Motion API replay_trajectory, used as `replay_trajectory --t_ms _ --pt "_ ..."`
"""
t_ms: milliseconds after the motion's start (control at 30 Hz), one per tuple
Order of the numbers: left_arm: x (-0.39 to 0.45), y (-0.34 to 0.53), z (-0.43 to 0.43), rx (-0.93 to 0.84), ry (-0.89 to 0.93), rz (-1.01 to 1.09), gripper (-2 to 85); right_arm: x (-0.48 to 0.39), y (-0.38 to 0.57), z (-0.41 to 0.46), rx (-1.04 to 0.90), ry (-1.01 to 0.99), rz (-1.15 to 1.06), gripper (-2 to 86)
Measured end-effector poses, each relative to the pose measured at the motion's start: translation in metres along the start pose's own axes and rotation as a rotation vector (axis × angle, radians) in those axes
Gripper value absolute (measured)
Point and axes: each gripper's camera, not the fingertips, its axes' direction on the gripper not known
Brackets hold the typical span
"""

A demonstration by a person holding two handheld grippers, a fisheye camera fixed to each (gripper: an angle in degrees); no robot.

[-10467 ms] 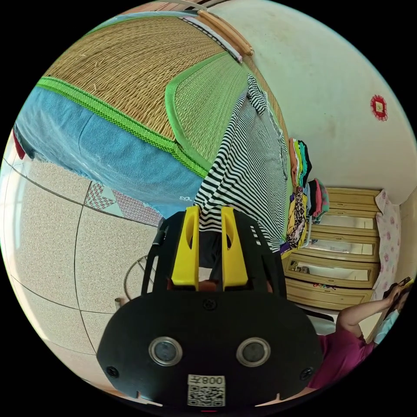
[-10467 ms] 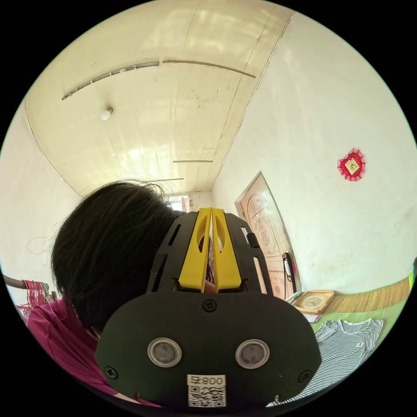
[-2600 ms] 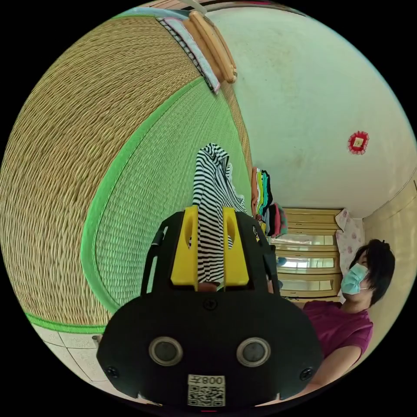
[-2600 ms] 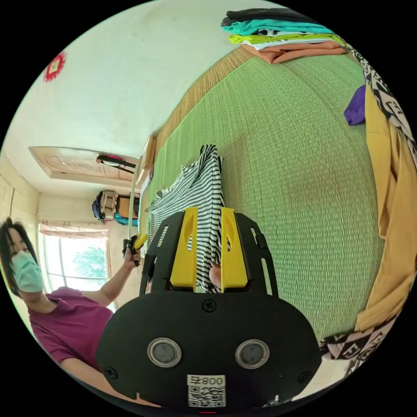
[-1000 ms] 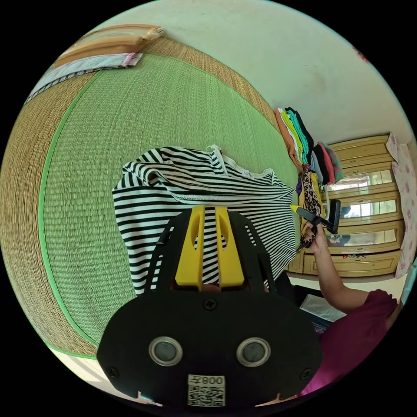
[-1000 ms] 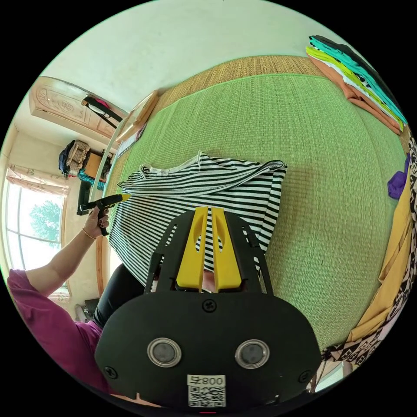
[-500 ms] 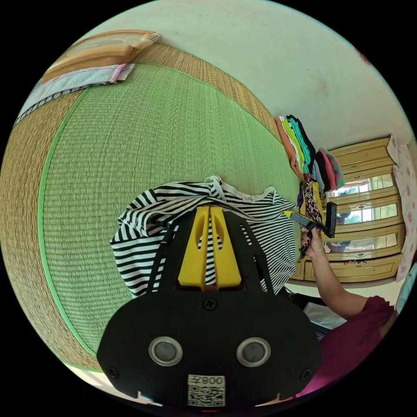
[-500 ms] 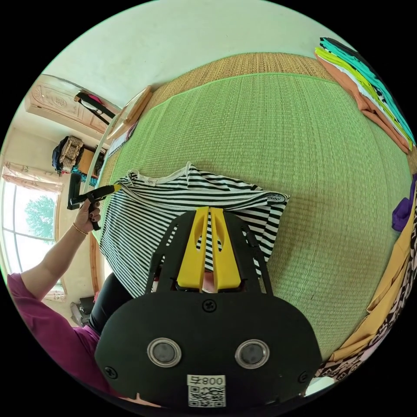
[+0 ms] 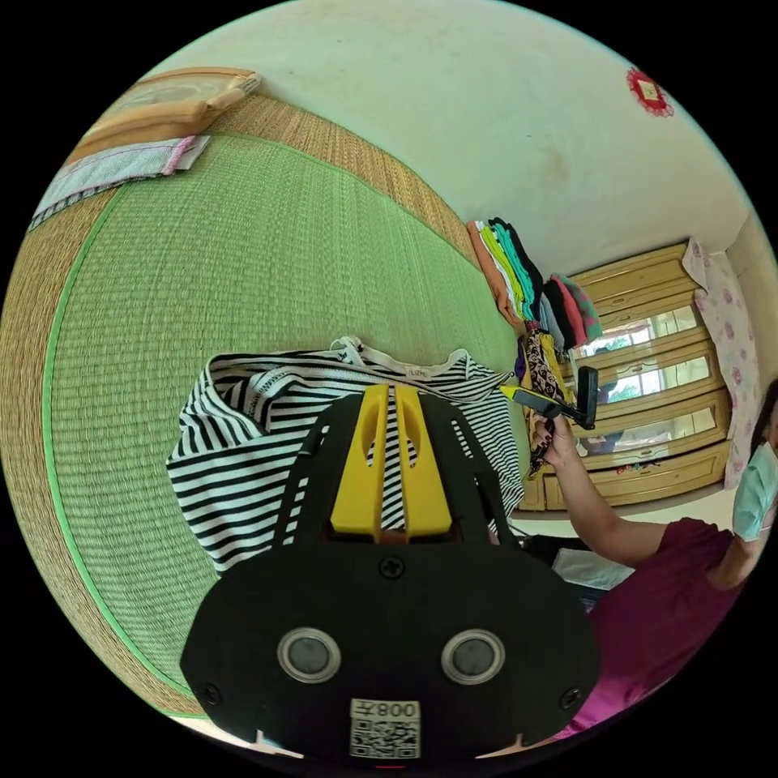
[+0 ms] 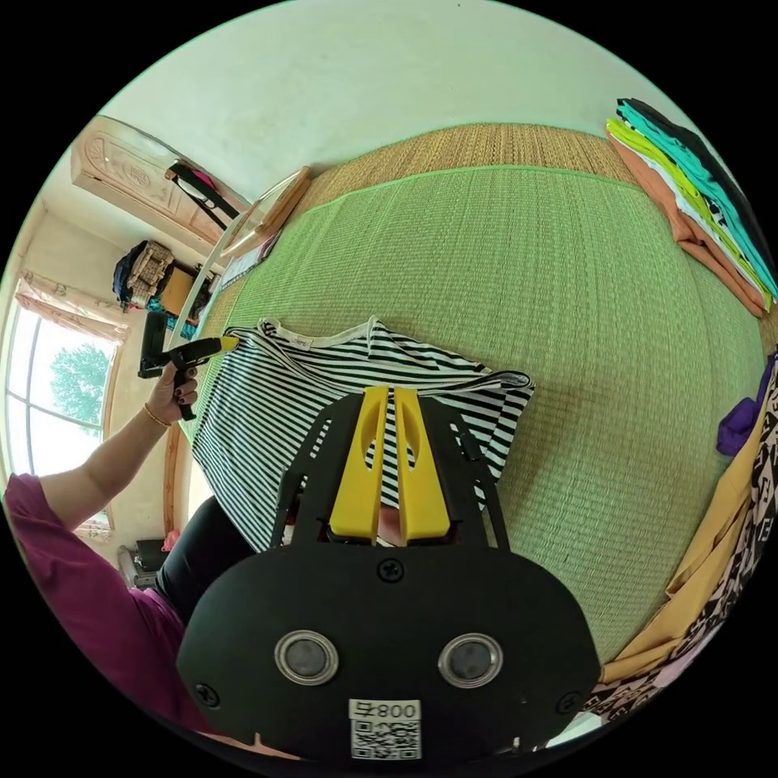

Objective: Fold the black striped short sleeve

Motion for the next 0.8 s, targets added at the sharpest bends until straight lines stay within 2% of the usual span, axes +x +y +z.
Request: replay_trajectory --t_ms 133,300,567,800 --pt "0.013 -0.006 0.029 -0.13 -0.05 0.058 0.6 -0.013 0.006 0.01 -0.048 0.069 -0.056 0.3" --pt "0.015 -0.024 0.046 -0.153 -0.073 0.033 0.3 -0.01 -0.011 0.021 -0.059 0.076 -0.036 0.1" --pt "0.014 -0.041 0.04 -0.097 -0.098 0.001 0.2 0.004 -0.036 0.009 0.01 0.051 -0.002 -0.2" --pt "0.016 -0.013 0.014 -0.004 -0.07 0.001 0.1 0.002 -0.023 -0.001 0.038 0.026 0.009 -0.4"
